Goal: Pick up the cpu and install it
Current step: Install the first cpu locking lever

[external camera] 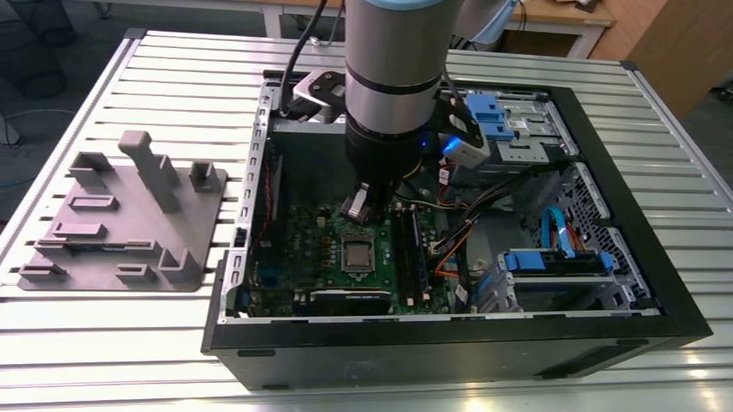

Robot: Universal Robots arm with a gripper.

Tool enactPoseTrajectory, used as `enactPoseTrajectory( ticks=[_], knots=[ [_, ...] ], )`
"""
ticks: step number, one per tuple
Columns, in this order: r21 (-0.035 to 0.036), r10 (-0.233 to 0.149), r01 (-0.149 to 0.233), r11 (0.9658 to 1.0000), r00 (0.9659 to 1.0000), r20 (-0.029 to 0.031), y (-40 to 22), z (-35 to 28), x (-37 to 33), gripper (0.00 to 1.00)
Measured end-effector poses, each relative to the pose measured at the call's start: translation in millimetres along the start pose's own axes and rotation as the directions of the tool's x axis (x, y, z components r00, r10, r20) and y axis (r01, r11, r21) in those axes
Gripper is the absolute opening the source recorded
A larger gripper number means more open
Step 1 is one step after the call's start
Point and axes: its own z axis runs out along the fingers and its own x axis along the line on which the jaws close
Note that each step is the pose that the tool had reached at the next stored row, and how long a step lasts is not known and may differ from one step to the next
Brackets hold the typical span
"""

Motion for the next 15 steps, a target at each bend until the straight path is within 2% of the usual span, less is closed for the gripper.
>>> enactPoseTrajectory(
  ticks=[5, 6, 9, 11, 12, 13, 15],
  knots=[
    [0.0000, 0.000, 0.000, 1.0000, 1.0000, 0.0000, -0.2, 0.0, -0.2, 0.11],
    [-0.0027, 0.000, 0.000, 1.0000, 1.0000, 0.0045, -0.3, -0.1, -0.2, 0.11],
    [-0.0263, 0.002, -0.001, 0.9997, 0.9991, 0.0427, -0.3, 0.0, -0.2, 0.11],
    [-0.0447, 0.004, -0.001, 0.9990, 0.9974, 0.0725, -0.3, 0.0, -0.1, 0.11],
    [-0.0510, 0.005, -0.001, 0.9987, 0.9965, 0.0829, -0.3, 0.0, -0.1, 0.11],
    [-0.0539, 0.006, -0.001, 0.9985, 0.9961, 0.0876, -0.2, 0.0, -0.1, 0.11],
    [-0.0548, 0.006, -0.001, 0.9985, 0.9960, 0.0891, -0.2, -0.1, -0.2, 0.11]
  ],
)
